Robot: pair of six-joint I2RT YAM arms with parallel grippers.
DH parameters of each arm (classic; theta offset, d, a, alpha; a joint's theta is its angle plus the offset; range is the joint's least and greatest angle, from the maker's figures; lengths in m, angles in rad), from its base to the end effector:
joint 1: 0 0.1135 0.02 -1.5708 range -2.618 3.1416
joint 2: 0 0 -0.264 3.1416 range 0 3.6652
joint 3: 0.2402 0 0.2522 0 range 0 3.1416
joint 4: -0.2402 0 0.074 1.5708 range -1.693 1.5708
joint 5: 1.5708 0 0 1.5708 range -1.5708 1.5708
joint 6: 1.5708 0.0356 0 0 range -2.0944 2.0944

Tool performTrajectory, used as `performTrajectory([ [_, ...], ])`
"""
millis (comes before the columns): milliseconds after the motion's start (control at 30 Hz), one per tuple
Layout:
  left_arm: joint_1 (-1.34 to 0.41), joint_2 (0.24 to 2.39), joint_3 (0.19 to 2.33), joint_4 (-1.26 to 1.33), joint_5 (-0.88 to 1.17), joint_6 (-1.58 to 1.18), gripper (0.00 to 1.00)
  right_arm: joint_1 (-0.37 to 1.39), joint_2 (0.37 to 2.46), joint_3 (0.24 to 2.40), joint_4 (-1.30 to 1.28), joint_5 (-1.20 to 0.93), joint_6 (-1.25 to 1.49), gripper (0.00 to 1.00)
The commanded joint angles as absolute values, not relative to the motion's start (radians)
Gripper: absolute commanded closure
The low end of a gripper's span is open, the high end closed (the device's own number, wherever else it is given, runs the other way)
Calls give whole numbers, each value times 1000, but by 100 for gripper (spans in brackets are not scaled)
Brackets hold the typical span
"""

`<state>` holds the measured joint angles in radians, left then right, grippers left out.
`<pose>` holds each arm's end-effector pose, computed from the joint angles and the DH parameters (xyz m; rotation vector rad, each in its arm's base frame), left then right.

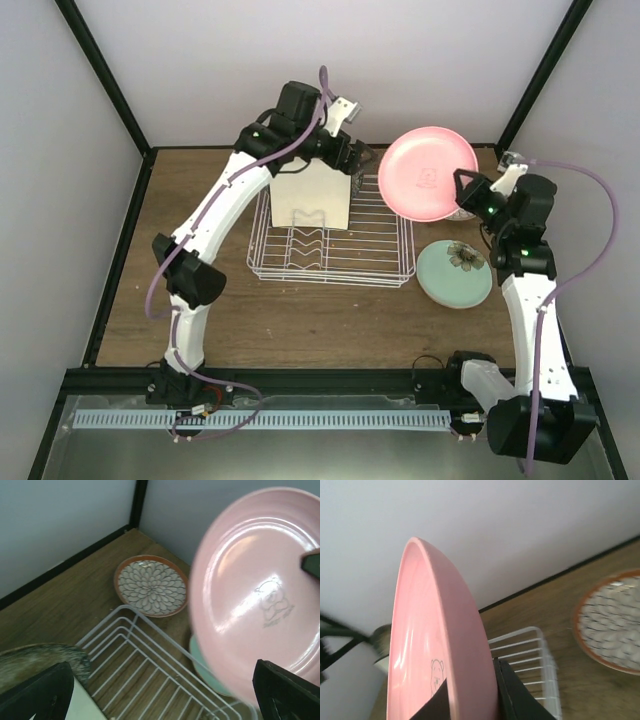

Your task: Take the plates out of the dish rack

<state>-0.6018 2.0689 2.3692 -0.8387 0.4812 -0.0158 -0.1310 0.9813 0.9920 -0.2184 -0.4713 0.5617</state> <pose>0.3641 -0.2700 0.4211 0.9047 1.9655 -0.8706 0.2212 -0.0128 0.3738 0.2782 1.7921 0.7261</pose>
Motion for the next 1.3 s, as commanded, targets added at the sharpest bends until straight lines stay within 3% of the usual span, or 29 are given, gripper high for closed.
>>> performTrajectory([
  [0,-549,2052,2392,-817,415,-3,0,-180,942,1054,-415,-167,637,99],
  [367,-466,2015,2365,-826,424,3,0,-286,928,940,-706,34,723,99],
  [1000,-447,2003,2340,-818,472,-2,0,-322,976,685,-628,71,754,99],
  [1267,-442,2003,2335,-824,483,3,0,-323,1004,662,-635,65,752,52],
])
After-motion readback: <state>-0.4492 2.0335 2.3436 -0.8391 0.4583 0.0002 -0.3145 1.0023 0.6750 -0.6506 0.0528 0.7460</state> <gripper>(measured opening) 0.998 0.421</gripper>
